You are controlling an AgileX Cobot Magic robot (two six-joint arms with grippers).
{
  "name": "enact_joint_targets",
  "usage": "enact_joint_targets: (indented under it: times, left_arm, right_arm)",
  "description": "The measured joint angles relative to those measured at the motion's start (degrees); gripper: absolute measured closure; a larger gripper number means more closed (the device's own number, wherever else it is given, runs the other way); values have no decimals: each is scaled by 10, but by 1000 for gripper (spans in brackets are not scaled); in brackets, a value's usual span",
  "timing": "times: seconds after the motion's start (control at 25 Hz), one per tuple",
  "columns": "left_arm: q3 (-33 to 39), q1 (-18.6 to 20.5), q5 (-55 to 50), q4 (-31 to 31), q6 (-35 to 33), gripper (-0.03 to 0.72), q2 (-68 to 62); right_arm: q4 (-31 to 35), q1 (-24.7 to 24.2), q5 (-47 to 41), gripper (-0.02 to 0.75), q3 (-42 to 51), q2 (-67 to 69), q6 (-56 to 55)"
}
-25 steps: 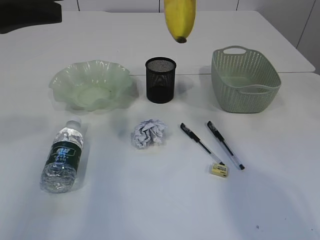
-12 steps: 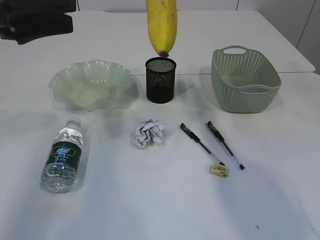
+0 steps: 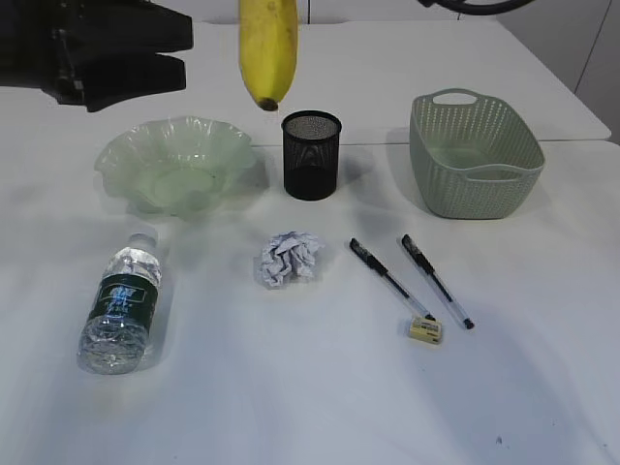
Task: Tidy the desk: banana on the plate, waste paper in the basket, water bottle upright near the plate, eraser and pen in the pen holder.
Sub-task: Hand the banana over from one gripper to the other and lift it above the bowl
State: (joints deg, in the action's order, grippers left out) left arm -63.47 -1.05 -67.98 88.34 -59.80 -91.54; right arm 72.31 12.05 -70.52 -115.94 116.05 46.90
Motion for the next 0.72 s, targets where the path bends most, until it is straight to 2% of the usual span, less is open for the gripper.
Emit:
enact_joint_targets:
  times: [0.24, 0.4, 0.72]
  left_arm:
    - [0, -22, 0, 48, -9, 225, -6]
    - [0, -24, 0, 81, -11, 178, -6]
    - [0, -31, 2, 95, -12, 157, -6]
  right_arm:
    - [16, 1, 3, 488, 0, 0, 4]
    - [16, 1, 3, 488, 0, 0, 4]
    - [29, 23, 5, 488, 0, 0, 4]
